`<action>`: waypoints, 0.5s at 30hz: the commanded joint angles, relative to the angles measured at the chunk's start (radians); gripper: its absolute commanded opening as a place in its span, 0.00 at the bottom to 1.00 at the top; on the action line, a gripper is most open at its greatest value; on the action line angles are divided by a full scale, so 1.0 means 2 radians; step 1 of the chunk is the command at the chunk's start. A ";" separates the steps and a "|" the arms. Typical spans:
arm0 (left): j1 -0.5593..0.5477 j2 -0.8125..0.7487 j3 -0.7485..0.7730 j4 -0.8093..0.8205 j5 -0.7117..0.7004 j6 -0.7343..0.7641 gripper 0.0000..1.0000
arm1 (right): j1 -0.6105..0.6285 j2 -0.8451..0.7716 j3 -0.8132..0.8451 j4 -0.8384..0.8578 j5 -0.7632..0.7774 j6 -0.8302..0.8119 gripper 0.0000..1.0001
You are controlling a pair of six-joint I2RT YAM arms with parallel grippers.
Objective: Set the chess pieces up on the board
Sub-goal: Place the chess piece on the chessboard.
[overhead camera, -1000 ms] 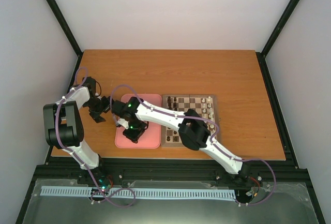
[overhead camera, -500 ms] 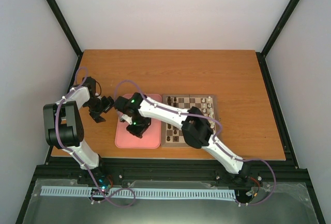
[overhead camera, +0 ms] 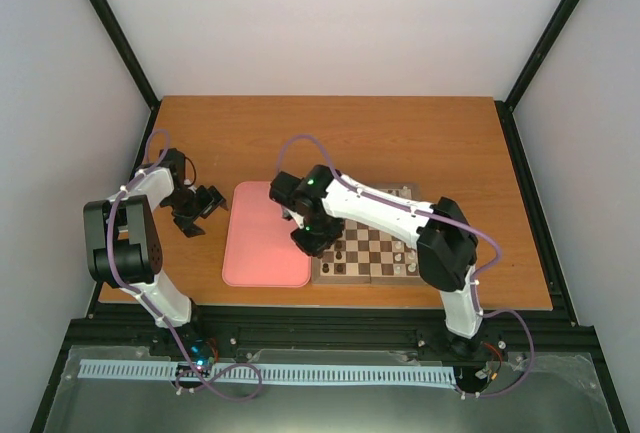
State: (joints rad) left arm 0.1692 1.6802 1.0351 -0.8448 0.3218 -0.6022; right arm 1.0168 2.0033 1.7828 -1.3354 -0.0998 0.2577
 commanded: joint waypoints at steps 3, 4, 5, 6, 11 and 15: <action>0.001 0.001 0.009 0.005 0.006 0.005 1.00 | 0.003 -0.044 -0.072 0.059 0.030 0.070 0.08; 0.001 0.001 0.009 0.004 0.006 0.005 1.00 | 0.002 -0.044 -0.077 0.065 0.033 0.072 0.08; 0.001 0.002 0.009 0.004 0.006 0.005 1.00 | 0.002 -0.043 -0.078 0.068 0.035 0.074 0.08; 0.001 0.001 0.009 0.004 0.005 0.005 1.00 | 0.002 -0.042 -0.079 0.070 0.038 0.074 0.08; 0.001 0.002 0.007 0.004 0.004 0.006 1.00 | -0.008 -0.042 -0.095 0.089 0.041 0.078 0.08; 0.001 0.004 0.007 0.004 0.004 0.006 1.00 | -0.016 -0.043 -0.107 0.096 0.032 0.077 0.08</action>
State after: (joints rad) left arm 0.1692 1.6802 1.0351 -0.8448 0.3233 -0.6022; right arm 1.0042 1.9511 1.5909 -1.1774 -0.0402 0.3904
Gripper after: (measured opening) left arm 0.998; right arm 0.142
